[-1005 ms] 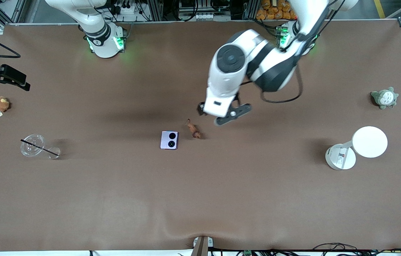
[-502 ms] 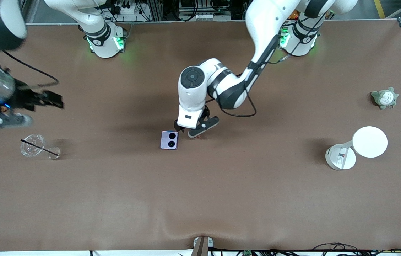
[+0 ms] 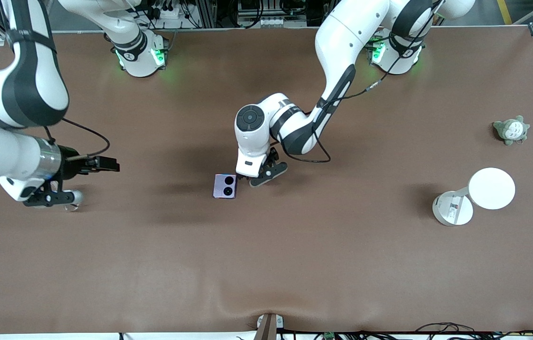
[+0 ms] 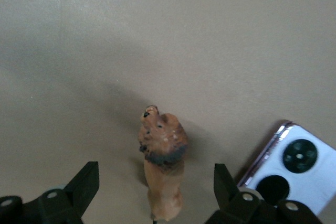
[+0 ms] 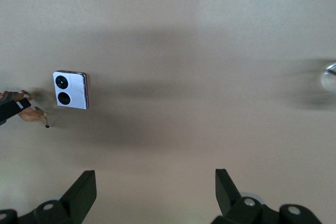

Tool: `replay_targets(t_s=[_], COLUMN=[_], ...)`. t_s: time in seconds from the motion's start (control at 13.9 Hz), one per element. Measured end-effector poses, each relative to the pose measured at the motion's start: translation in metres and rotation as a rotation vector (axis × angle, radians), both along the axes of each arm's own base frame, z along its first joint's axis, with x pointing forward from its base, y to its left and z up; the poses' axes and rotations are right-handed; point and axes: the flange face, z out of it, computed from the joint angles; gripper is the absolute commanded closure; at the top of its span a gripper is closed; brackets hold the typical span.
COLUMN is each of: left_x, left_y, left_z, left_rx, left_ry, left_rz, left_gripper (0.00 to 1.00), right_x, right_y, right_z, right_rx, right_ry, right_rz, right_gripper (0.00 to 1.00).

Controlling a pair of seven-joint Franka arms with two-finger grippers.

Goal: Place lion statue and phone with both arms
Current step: 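Grasp the lion with the left gripper while the right gripper grasps the phone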

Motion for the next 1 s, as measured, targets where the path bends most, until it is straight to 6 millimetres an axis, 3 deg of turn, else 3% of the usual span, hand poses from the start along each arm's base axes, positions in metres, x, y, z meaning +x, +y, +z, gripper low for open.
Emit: replay_targets(t_s=[0.07, 0.14, 0.43, 0.65, 0.79, 0.93, 1.0], left_x=[0.000, 0.000, 0.017, 0.051, 0.086, 0.122, 0.136], left_y=[0.000, 0.001, 0.013, 0.037, 0.073, 0.130, 0.164], left_z=[-0.004, -0.005, -0.001, 0.024, 0.051, 0.079, 0.092], left_rx=[0.004, 0.007, 0.024, 0.035, 0.040, 0.065, 0.077], left_ry=[0.002, 0.002, -0.027, -0.078, -0.100, -0.081, -0.066], left_rz=[-0.004, -0.010, -0.076, -0.158, -0.215, -0.300, -0.344], left_gripper=[0.80, 1.00, 1.00, 1.00, 1.00, 1.00, 1.00], right_x=[0.003, 0.005, 0.006, 0.012, 0.013, 0.013, 0.014], right_y=[-0.003, -0.004, 0.037, 0.063, 0.096, 0.139, 0.160], right_z=[-0.011, -0.019, -0.012, -0.019, -0.035, -0.064, -0.088], right_rx=[0.010, 0.015, -0.017, -0.019, -0.018, -0.022, -0.024], right_ry=[0.016, 0.029, 0.029, -0.017, -0.041, -0.060, -0.075], right_rz=[-0.011, -0.016, -0.090, -0.089, -0.048, -0.004, 0.015], right_gripper=[0.00, 0.00, 0.00, 0.00, 0.00, 0.00, 0.00])
